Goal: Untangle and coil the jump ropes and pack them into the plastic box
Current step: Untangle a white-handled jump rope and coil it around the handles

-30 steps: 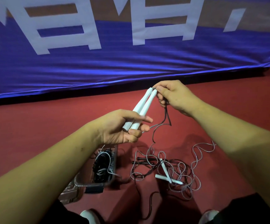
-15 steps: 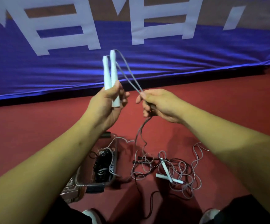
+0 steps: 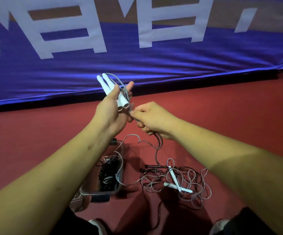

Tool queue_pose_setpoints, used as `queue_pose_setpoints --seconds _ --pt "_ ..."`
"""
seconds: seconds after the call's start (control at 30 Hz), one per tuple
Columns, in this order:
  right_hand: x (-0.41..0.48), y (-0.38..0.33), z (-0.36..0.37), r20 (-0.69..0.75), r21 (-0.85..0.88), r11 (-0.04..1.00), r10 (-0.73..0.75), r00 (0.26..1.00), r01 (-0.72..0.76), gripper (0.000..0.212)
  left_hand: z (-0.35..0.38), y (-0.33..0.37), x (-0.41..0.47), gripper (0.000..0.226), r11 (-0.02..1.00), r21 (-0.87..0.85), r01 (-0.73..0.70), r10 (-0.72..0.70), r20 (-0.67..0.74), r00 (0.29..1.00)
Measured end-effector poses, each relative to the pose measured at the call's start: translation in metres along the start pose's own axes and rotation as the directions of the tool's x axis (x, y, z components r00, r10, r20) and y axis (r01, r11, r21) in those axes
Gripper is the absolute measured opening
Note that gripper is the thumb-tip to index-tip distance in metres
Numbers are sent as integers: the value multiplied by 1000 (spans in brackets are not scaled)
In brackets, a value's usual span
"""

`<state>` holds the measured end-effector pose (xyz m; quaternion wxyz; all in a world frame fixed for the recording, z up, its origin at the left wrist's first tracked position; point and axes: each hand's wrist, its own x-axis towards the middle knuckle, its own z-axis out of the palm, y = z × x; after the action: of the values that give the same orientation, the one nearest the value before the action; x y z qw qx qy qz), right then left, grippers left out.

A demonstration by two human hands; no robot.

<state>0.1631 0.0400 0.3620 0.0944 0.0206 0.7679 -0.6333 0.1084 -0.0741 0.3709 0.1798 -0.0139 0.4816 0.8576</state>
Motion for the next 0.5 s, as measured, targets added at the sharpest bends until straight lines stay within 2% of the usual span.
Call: queue_pose_setpoints --seconds 0.1,0.23,0.33,0.43,0.5 --pt "-2 -3 7 -2 -117 993 -6 1000 6 29 -3 -3 0 32 998 68 -9 8 18 1000" --pt "-2 -9 8 -39 -253 966 -55 998 43 31 1 -2 -2 19 997 -71 23 -23 2 1000" --pt "-4 -14 7 -14 -218 975 -55 998 51 31 0 4 2 20 989 -150 -13 8 -31 999" --pt "-8 -14 14 92 -143 990 14 996 0 31 -7 16 12 17 971 -235 -48 40 -41 998" --pt "-11 -11 18 147 -167 986 57 987 -32 26 -16 24 20 18 977 -193 -92 76 -90 993"
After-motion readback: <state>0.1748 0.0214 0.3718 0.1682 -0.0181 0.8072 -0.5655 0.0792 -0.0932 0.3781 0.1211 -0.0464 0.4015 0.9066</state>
